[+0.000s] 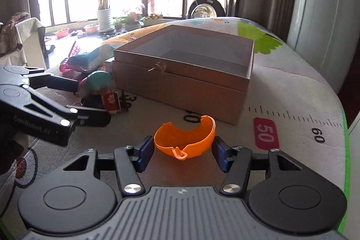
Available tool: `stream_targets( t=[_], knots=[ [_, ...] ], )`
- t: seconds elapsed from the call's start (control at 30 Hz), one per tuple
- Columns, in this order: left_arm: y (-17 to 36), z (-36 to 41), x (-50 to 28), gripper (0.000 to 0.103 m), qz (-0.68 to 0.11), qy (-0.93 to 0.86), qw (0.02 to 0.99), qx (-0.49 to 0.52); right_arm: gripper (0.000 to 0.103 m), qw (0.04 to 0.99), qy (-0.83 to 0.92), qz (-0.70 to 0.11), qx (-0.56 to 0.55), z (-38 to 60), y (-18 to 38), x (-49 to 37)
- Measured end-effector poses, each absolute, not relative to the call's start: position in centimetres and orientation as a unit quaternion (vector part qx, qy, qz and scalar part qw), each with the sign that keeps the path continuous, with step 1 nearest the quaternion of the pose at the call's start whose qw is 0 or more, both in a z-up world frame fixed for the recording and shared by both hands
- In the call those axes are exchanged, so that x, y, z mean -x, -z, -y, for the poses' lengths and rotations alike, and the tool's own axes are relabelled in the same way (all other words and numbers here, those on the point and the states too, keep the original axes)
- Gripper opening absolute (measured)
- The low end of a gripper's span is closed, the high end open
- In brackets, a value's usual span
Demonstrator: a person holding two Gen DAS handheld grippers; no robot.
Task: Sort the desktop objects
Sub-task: 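Grasp the orange plastic cup with the right gripper and lift it, then carry the orange cup into the box with the right gripper while the left gripper grasps the doll figure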
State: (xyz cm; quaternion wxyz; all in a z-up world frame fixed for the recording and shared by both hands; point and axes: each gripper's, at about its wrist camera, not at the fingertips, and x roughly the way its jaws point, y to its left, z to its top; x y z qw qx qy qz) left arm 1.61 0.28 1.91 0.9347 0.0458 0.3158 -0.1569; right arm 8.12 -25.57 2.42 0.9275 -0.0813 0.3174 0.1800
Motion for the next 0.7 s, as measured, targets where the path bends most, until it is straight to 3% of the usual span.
stream_targets(
  t=[0.23, 0.27, 0.47, 0.6, 0.7],
  knots=[
    [-1.2, -0.3, -1.3, 0.103, -0.316, 0.063, 0.941, -0.107, 0.069, 0.933, -0.184, -0.293, 0.1, 24.7, -1.7, -7.7],
    [-1.3, -0.6, -1.5, 0.103, -0.317, 0.049, 0.941, -0.111, 0.075, 0.934, -0.186, -0.288, 0.099, 24.8, -1.7, -7.6],
    [-2.4, -2.7, -1.2, 0.103, -0.312, -0.012, 0.945, -0.097, 0.085, 0.937, -0.178, -0.289, 0.08, 25.2, -1.9, -7.7],
    [-3.2, -2.2, -0.8, 0.103, -0.34, 0.063, 0.938, -0.032, 0.086, 0.938, -0.17, -0.294, 0.068, 25.5, -1.8, -8.0],
    [-2.6, -0.5, -1.5, 0.103, -0.35, 0.059, 0.934, -0.038, 0.086, 0.941, -0.162, -0.292, 0.063, 25.6, -1.8, -7.8]
  ],
)
